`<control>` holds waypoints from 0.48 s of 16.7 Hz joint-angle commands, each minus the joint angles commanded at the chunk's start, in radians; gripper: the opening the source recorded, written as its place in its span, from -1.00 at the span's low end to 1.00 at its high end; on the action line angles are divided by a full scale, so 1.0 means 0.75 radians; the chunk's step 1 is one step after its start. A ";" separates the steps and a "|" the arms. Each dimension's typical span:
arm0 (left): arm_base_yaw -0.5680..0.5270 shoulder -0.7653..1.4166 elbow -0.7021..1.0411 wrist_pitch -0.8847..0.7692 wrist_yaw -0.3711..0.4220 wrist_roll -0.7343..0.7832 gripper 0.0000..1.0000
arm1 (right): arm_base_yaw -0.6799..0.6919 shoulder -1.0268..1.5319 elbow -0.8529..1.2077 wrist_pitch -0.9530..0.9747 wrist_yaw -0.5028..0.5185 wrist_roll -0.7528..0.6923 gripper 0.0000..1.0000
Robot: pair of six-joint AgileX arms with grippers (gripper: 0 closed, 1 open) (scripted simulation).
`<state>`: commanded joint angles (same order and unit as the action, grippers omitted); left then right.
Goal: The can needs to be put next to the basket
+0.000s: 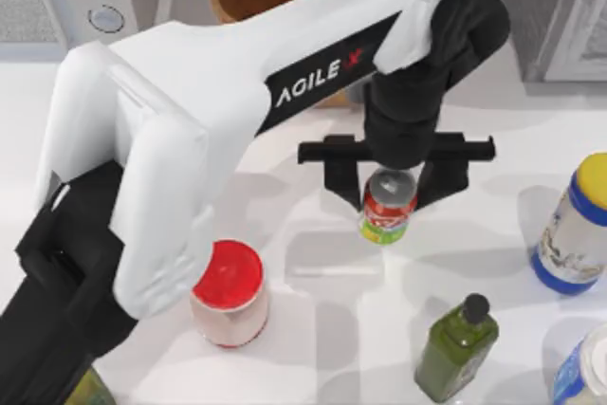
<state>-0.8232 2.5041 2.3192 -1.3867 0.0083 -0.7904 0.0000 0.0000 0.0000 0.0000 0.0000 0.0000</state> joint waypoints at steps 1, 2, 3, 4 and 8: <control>0.000 0.000 0.000 0.000 0.000 0.000 0.21 | 0.000 0.000 0.000 0.000 0.000 0.000 1.00; 0.000 0.000 0.000 0.000 0.000 0.000 0.36 | 0.000 0.000 0.000 0.000 0.000 0.000 1.00; 0.000 0.000 0.000 0.000 0.000 0.000 0.51 | 0.000 0.000 0.000 0.000 0.000 0.000 1.00; 0.000 0.000 0.000 0.000 0.000 0.000 0.66 | 0.000 0.000 0.000 0.000 0.000 0.000 1.00; 0.000 0.000 0.000 0.000 0.000 0.000 1.00 | 0.000 0.000 0.000 0.000 0.000 0.000 1.00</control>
<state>-0.8232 2.5041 2.3192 -1.3867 0.0083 -0.7904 0.0000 0.0000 0.0000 0.0000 0.0000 0.0000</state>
